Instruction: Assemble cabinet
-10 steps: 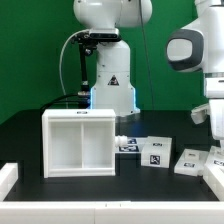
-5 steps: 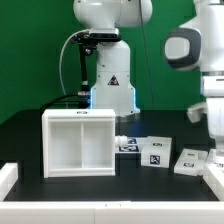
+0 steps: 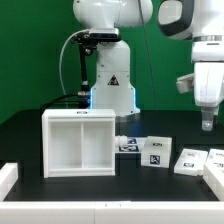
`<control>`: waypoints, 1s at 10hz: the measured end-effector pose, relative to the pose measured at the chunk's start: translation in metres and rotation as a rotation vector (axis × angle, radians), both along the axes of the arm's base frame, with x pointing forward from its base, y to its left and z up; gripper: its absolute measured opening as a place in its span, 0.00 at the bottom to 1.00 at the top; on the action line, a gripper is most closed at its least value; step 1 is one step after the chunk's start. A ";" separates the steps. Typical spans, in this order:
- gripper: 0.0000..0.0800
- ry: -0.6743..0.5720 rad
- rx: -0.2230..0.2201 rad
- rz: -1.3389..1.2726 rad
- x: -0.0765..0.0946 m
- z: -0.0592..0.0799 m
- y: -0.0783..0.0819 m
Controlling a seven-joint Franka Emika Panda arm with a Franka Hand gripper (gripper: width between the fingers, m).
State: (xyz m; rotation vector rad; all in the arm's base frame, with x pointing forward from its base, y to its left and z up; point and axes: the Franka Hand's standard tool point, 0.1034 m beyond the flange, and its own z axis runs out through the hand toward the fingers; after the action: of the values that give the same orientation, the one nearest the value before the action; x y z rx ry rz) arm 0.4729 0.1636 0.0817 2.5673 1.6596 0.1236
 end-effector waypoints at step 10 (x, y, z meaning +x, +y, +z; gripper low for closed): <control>1.00 0.015 -0.036 -0.142 0.026 0.008 -0.046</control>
Offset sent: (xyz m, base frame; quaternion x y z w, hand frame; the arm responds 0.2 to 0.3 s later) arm 0.0484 -0.0520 0.0189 -0.0413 -0.0439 0.0495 0.9970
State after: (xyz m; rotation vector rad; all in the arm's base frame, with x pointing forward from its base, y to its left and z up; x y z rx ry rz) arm 0.4989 0.1179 0.0892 2.6546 1.4637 0.0652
